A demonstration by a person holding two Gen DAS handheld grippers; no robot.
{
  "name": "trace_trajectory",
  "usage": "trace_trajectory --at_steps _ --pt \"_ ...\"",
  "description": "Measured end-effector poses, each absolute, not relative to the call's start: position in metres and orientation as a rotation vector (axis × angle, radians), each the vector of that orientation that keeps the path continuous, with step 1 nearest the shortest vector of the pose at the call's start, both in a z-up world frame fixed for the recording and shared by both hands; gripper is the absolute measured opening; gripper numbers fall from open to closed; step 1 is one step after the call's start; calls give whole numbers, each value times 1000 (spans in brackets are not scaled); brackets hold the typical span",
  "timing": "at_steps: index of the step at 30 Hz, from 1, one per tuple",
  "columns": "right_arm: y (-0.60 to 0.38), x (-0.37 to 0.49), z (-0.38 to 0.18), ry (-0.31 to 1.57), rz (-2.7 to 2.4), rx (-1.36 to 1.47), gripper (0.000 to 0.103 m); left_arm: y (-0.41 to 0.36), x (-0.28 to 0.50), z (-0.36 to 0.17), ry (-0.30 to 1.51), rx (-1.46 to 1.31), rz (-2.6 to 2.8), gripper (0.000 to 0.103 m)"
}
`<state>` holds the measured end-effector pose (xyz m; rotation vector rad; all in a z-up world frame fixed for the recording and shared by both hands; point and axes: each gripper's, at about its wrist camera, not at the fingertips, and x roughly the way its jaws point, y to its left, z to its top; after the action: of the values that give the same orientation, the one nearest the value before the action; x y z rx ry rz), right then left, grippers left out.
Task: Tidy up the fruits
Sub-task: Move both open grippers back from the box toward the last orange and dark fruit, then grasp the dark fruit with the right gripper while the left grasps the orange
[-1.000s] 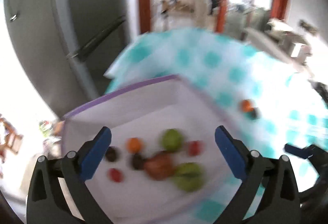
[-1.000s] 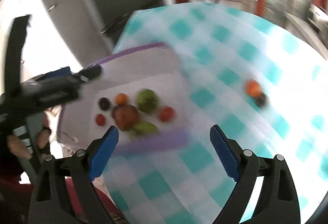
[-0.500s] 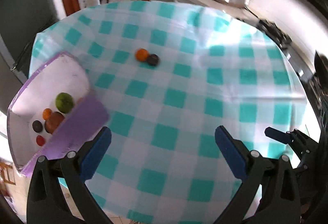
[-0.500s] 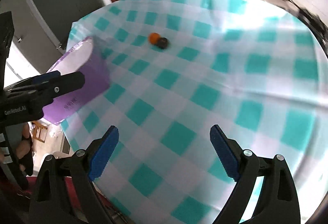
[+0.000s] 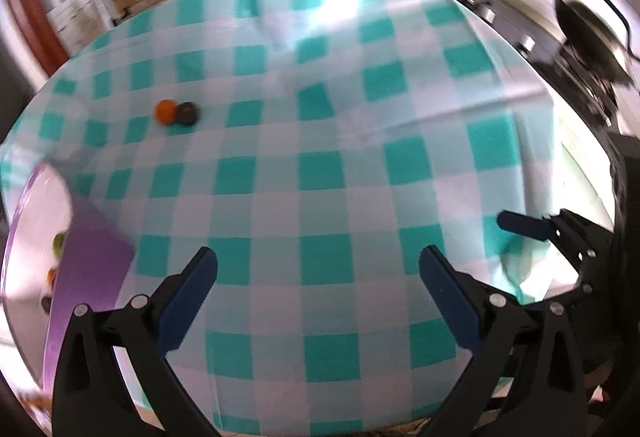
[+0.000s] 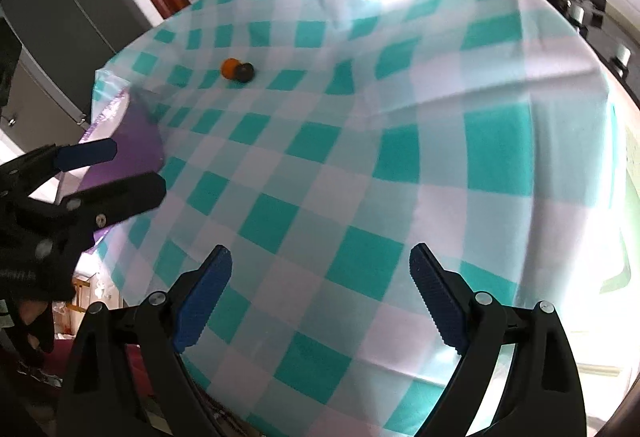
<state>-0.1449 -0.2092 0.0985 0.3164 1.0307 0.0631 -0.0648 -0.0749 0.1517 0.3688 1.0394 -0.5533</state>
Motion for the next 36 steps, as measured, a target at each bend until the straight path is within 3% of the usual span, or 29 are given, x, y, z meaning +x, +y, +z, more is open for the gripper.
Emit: trace_trajectory --at_steps 12,25,36 --pt "-192 -67 67 1127 -23 339 88 -82 8 132 1032 484 -658 101" --pt "-105 86 32 1176 -53 377 88 79 230 125 1253 -72 -354 101" --pt "-43 211 12 1173 18 138 88 114 306 91 1318 -110 -311 101"
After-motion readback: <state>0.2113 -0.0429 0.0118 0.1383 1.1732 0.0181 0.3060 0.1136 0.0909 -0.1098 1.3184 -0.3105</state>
